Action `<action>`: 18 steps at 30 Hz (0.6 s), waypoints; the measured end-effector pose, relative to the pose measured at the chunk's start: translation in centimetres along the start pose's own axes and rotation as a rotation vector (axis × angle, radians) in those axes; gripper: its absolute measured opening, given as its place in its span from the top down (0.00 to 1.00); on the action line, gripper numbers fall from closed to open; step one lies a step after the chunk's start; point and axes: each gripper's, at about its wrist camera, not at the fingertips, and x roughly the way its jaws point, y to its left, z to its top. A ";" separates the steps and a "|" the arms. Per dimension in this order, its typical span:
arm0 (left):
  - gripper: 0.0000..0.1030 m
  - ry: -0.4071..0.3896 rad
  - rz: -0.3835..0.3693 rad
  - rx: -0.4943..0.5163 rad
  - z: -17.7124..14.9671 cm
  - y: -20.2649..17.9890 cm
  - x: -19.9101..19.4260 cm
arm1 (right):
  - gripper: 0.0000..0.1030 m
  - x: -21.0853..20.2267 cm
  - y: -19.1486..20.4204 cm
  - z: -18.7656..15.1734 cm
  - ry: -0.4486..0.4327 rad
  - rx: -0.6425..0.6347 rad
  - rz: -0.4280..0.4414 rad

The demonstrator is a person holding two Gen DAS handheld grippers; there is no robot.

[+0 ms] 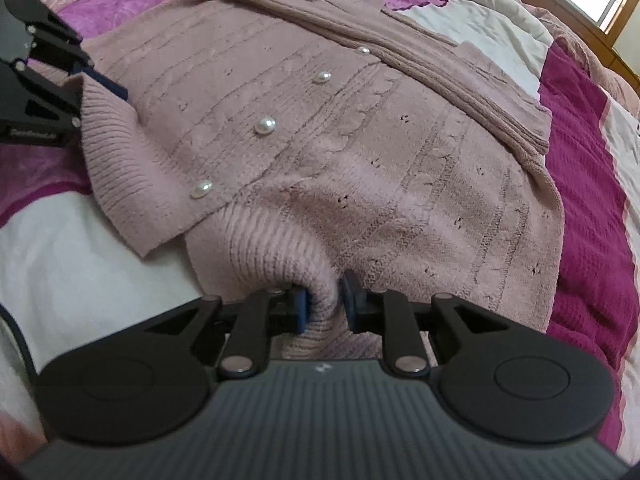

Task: Fold small clothes
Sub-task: 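Grasp the ribbed hem with the left gripper while the right gripper holds the hem, then lift the hem with both grippers and fold it toward the collar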

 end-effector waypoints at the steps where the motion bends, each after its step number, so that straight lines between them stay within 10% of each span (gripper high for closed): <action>1: 0.85 -0.010 -0.002 -0.002 0.1 0.0 -0.2 | 0.81 -0.1 -0.1 0.0 -0.003 0.008 0.003; 18: 0.94 -0.230 0.062 -0.146 4.0 3.0 -5.1 | 0.89 -4.4 -1.7 2.2 -0.269 0.078 -0.120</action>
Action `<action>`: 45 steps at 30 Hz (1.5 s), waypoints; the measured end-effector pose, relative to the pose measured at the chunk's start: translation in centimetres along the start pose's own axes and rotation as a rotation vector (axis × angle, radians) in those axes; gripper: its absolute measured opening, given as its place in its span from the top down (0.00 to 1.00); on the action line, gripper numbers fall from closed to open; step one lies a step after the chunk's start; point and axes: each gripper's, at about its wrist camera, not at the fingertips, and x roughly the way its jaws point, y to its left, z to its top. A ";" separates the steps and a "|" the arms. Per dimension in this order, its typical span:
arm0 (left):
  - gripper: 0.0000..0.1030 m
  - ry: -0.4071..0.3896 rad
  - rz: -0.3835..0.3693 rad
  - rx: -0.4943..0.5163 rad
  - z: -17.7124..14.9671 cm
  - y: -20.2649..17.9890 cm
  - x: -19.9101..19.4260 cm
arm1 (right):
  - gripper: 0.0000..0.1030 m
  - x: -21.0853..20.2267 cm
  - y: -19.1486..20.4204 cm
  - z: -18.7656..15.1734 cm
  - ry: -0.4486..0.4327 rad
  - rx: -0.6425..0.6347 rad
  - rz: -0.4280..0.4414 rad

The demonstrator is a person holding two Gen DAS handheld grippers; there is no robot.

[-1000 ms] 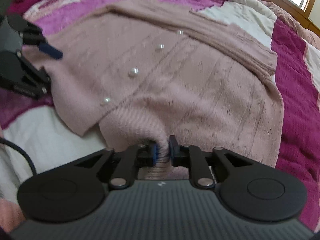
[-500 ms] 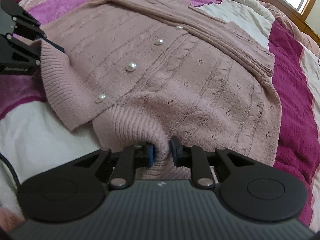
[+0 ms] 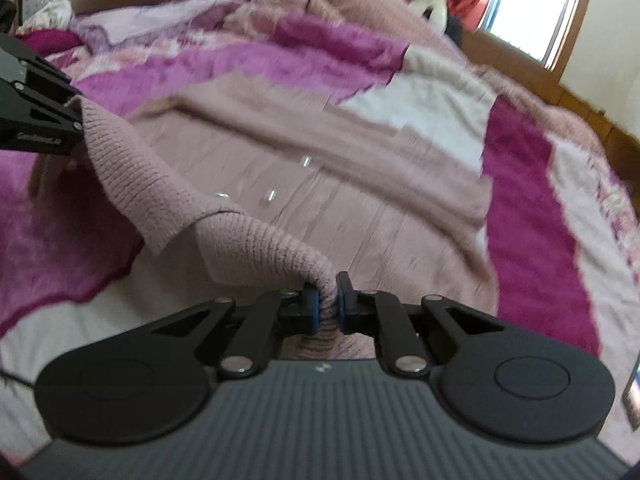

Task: Fold small clothes
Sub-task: 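Lift the hem with both grippers and fold it toward the collar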

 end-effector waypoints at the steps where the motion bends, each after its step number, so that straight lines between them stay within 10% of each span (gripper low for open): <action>1: 0.94 -0.012 0.003 -0.008 0.4 0.1 -0.1 | 0.89 -0.1 0.0 0.3 -0.018 -0.005 -0.014; 29: 0.94 -0.278 0.109 -0.090 15.7 5.5 5.4 | 0.89 6.4 -5.1 13.1 -0.311 -0.002 -0.213; 45: 0.94 -0.074 0.131 -0.124 17.4 8.8 23.5 | 0.89 20.7 -6.7 14.2 -0.115 0.036 -0.189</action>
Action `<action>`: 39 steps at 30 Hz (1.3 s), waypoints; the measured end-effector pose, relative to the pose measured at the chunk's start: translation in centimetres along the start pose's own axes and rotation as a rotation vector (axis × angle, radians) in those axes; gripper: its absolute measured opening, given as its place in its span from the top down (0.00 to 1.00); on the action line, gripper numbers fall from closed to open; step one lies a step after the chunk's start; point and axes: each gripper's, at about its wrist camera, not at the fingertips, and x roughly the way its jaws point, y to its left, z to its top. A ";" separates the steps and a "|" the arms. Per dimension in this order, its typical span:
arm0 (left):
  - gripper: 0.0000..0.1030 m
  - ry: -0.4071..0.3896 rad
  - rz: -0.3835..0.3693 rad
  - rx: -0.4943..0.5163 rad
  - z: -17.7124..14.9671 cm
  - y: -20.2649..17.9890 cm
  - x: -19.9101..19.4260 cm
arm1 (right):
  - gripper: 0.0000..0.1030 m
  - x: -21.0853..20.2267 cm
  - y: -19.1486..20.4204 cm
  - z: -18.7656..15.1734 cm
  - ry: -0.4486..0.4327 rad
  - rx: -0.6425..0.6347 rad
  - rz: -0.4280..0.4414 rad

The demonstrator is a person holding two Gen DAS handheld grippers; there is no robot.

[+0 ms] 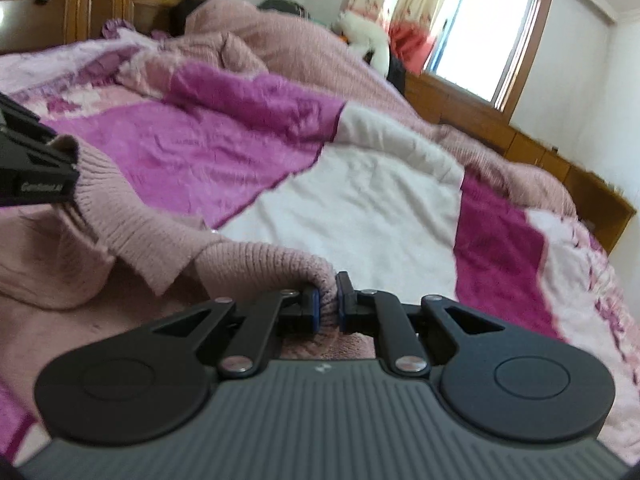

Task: Fold small clothes
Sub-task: 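Lift the hem with both grippers and fold it toward the collar, then lay the hem down and open both grippers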

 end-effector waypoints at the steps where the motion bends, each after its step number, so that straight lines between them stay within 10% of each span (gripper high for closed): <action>1: 0.94 0.011 0.001 -0.004 -0.3 0.1 1.0 | 0.89 0.7 0.2 -0.3 0.013 -0.003 0.001; 12: 0.92 0.106 -0.007 -0.039 -2.4 0.5 5.0 | 0.84 4.2 0.9 -2.3 0.095 0.032 0.032; 19: 0.66 0.087 -0.017 -0.045 -1.7 1.0 1.1 | 0.52 2.0 -1.4 -1.7 0.095 0.172 0.025; 39: 0.51 0.085 -0.071 0.030 -4.4 -0.3 -7.3 | 0.52 -7.2 -4.0 -5.4 0.094 0.297 0.077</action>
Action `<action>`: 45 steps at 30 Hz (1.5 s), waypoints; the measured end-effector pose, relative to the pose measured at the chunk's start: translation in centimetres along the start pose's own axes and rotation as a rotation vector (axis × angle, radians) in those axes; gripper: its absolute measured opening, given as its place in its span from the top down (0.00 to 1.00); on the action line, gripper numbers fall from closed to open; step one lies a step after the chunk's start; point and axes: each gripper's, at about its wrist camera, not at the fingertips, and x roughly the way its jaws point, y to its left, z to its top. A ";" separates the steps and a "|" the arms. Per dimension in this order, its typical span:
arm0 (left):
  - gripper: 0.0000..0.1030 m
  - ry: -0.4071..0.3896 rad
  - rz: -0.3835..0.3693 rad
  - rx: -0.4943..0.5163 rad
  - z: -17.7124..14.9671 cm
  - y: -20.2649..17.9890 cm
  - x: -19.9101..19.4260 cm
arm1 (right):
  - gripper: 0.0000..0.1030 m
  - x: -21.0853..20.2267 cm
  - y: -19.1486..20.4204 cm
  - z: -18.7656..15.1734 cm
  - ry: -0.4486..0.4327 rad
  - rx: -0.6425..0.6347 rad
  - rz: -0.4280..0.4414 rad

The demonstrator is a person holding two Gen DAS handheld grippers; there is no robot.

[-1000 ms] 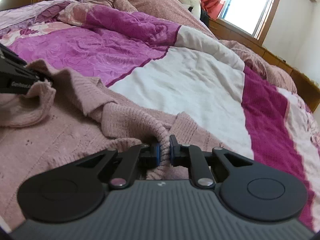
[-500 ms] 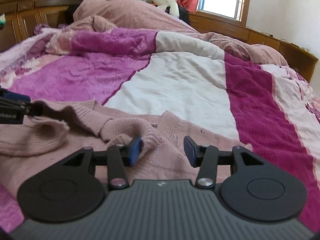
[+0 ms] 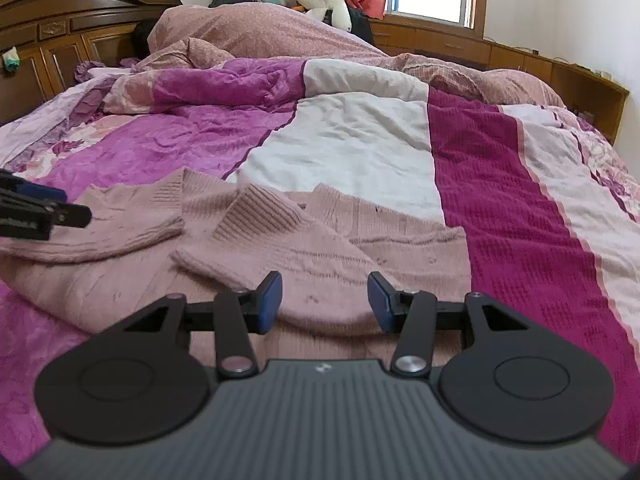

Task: Fold small clothes
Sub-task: 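Lay the hem down and open both grippers, then grasp the folded cardigan edge with the left gripper while the right gripper grasps another edge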

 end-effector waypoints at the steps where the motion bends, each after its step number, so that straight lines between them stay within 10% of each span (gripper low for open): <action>1: 0.51 0.006 0.000 0.004 -0.1 -0.2 0.2 | 0.52 -0.1 0.0 -0.2 0.002 0.001 0.003; 17: 0.51 0.026 -0.052 0.174 -1.2 -4.2 4.6 | 0.52 0.8 3.0 -1.3 -0.008 -0.230 0.059; 19: 0.68 0.018 -0.049 0.172 -1.2 -4.2 5.0 | 0.52 1.2 3.6 -1.2 -0.011 -0.269 0.070; 21: 0.88 0.015 -0.042 0.148 -0.8 -3.7 5.0 | 0.52 1.6 4.1 -1.1 -0.005 -0.295 0.080; 29: 0.90 -0.074 0.111 -0.015 1.2 1.8 3.8 | 0.52 2.8 5.3 -0.6 -0.012 -0.340 0.087; 37: 0.89 0.024 0.310 -0.146 0.8 8.3 6.9 | 0.52 3.7 5.2 -0.4 -0.008 -0.317 0.087; 45: 0.89 -0.004 0.252 -0.224 0.0 9.0 4.0 | 0.52 2.9 5.5 -0.4 -0.022 -0.354 0.136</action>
